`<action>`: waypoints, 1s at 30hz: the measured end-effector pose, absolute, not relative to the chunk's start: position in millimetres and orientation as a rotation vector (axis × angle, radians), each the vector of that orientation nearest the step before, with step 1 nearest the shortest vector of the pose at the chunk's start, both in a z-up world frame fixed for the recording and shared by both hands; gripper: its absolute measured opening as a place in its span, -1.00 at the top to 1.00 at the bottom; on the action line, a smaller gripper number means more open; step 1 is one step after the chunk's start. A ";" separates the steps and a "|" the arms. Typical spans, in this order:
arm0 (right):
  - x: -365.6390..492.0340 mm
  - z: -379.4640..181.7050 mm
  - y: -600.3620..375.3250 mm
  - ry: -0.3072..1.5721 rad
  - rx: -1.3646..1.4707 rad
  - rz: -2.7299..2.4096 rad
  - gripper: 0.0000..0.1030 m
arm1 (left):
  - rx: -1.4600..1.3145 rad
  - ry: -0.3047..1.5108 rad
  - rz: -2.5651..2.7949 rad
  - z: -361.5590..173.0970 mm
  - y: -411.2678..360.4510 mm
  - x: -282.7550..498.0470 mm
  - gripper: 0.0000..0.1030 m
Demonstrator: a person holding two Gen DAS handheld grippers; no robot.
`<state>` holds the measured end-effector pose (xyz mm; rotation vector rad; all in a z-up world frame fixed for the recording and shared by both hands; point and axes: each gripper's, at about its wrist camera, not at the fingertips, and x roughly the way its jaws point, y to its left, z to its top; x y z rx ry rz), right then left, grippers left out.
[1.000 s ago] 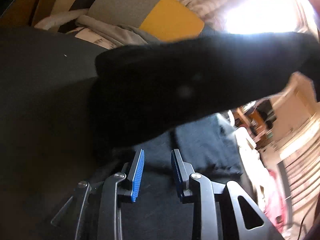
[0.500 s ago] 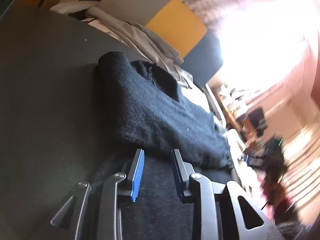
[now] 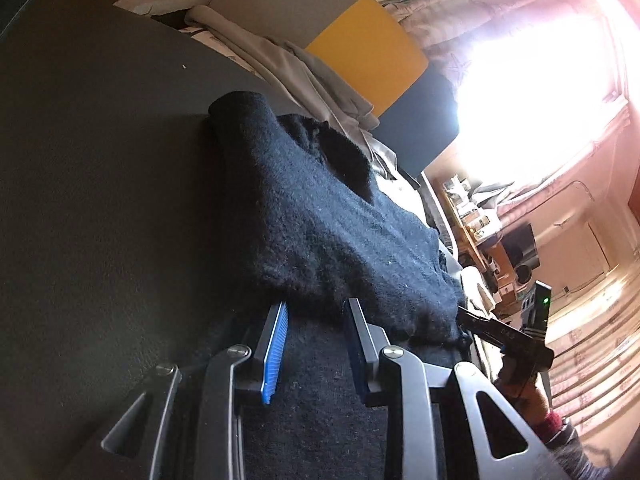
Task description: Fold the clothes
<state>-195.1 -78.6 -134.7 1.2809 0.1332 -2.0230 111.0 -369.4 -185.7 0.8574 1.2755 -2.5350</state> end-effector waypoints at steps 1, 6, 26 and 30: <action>-193.2 -132.6 -83.4 0.158 1.274 -2.012 0.64 | 0.852 1.263 -2.538 -184.1 -369.4 109.2 0.45; -181.0 -87.4 -98.5 0.299 1.102 -2.057 0.89 | 0.818 1.144 -2.585 -165.7 -364.0 101.5 0.45; -213.2 -103.1 -59.9 0.327 1.173 -2.331 0.68 | 0.867 0.702 -2.565 -108.5 -360.5 84.4 0.48; -207.9 -83.7 -60.5 0.257 1.109 -2.315 0.22 | 0.897 1.010 -2.544 -125.9 -366.3 97.0 0.48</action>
